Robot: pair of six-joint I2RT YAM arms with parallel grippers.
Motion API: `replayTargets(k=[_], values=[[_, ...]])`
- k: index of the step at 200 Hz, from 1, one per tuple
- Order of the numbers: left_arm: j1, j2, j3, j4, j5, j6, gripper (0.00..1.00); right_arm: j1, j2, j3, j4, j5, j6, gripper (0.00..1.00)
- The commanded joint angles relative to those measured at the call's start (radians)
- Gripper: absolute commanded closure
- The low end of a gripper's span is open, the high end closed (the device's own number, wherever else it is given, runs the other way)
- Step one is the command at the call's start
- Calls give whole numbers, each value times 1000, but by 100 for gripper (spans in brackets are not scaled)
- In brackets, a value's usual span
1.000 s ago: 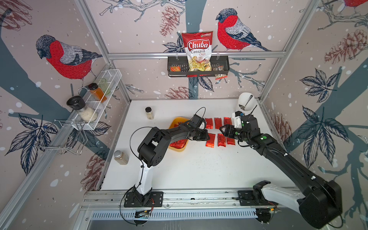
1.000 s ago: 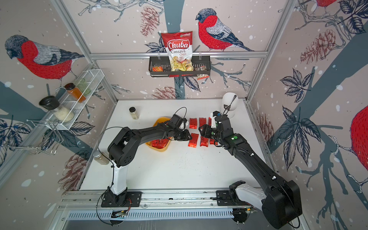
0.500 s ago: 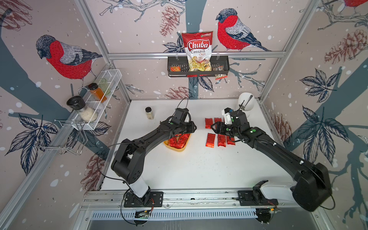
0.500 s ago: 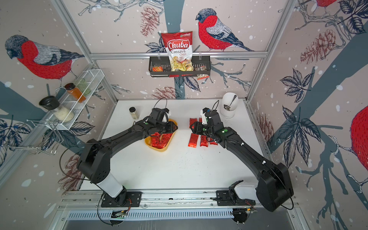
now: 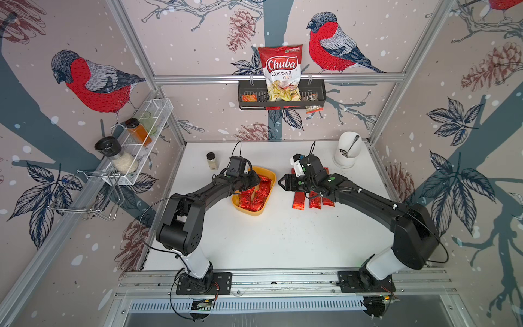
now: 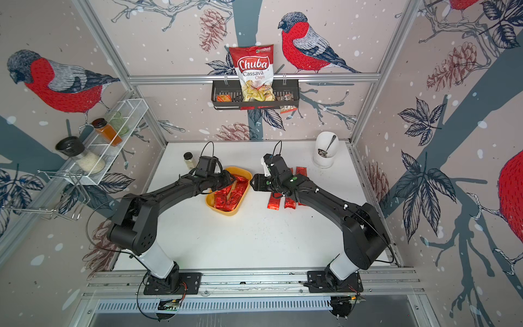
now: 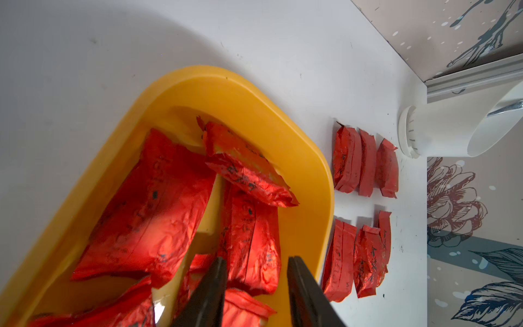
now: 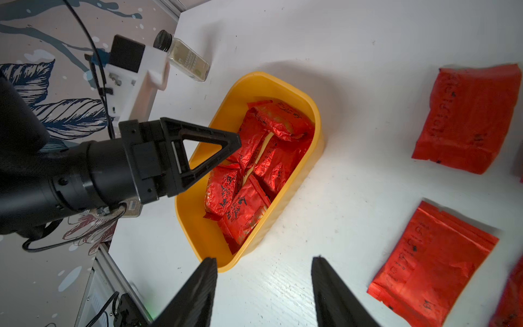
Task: Take the tea bags out of the storage box
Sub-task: Pick up the tea bag from the storage box.
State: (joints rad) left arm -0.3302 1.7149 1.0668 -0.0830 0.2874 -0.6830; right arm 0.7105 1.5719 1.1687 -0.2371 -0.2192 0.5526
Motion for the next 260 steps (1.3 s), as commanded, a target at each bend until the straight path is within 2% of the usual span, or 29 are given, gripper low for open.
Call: replayTargets(k=[1, 98, 131, 145, 156, 196, 260], values=[[23, 24, 5, 66, -3, -33, 58, 1, 3, 4, 22, 14, -2, 41], [57, 143, 77, 101, -11, -56, 56, -12, 21, 3, 20, 6, -12, 41], [60, 185, 99, 112, -26, -59, 60, -13, 19, -1, 18, 9, -14, 41], [63, 197, 107, 117, -31, -64, 63, -14, 17, -4, 18, 9, -13, 41], [62, 204, 112, 123, -33, -67, 70, -14, 16, -7, 18, 8, -12, 41], [62, 213, 118, 130, -25, -68, 100, -18, 7, -19, 18, 13, -13, 41], [62, 186, 101, 128, -19, -60, 100, -21, -3, -24, 15, 15, -14, 41]])
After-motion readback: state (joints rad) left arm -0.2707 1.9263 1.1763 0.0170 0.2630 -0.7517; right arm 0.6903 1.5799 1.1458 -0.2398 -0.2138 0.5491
